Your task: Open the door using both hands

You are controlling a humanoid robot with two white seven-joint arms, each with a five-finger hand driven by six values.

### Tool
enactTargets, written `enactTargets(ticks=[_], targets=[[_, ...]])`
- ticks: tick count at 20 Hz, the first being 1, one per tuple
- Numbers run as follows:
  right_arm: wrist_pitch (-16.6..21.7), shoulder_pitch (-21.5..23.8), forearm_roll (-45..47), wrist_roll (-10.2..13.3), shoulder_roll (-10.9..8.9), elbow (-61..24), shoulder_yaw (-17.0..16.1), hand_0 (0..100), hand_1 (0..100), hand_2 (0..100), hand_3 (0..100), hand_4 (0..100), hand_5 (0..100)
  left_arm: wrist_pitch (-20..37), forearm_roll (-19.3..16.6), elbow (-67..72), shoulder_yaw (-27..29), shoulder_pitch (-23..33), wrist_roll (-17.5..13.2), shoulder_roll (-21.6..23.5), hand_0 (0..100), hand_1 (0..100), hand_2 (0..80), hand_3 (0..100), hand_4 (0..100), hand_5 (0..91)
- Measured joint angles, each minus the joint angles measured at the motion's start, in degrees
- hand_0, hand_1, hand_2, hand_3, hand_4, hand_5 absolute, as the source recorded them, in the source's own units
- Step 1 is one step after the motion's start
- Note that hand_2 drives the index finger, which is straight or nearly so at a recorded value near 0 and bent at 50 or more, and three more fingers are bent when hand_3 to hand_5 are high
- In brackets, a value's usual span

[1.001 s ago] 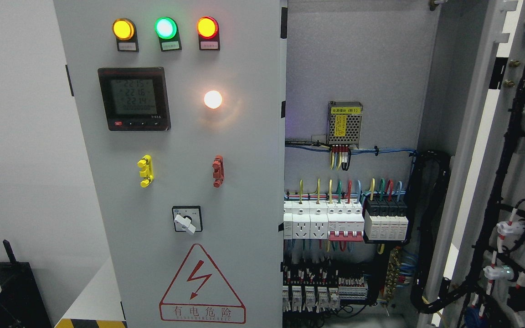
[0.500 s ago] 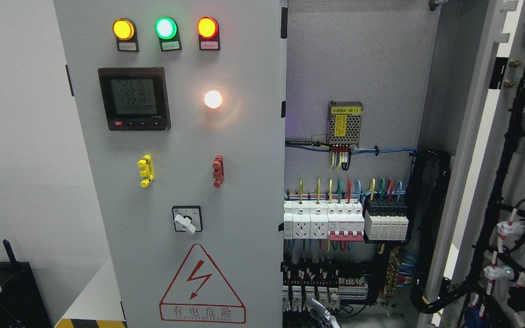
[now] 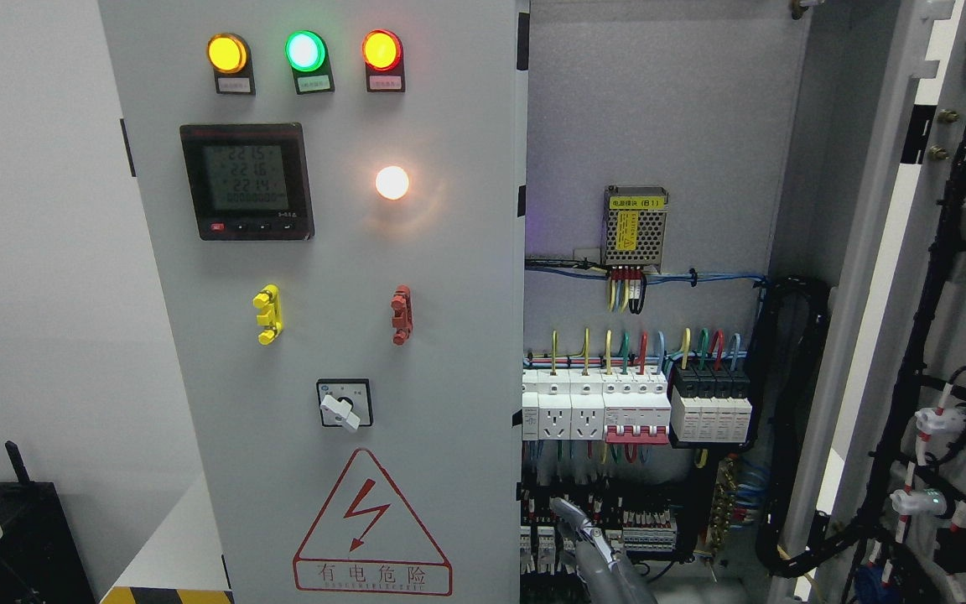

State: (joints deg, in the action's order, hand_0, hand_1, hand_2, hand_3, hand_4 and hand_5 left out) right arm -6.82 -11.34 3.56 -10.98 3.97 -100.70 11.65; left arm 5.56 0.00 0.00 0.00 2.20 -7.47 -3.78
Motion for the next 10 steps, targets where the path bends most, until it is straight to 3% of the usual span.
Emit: enactTargets(ticks=[10], targets=[[-0.33, -4.03, 0.35, -0.02, 0.7, 6.58, -0.99, 38, 0, 0, 0, 0, 0, -0.01, 0.0, 0.0, 0.0, 0.0, -0.01, 0.0, 0, 0, 0.0, 0, 0, 0.0]])
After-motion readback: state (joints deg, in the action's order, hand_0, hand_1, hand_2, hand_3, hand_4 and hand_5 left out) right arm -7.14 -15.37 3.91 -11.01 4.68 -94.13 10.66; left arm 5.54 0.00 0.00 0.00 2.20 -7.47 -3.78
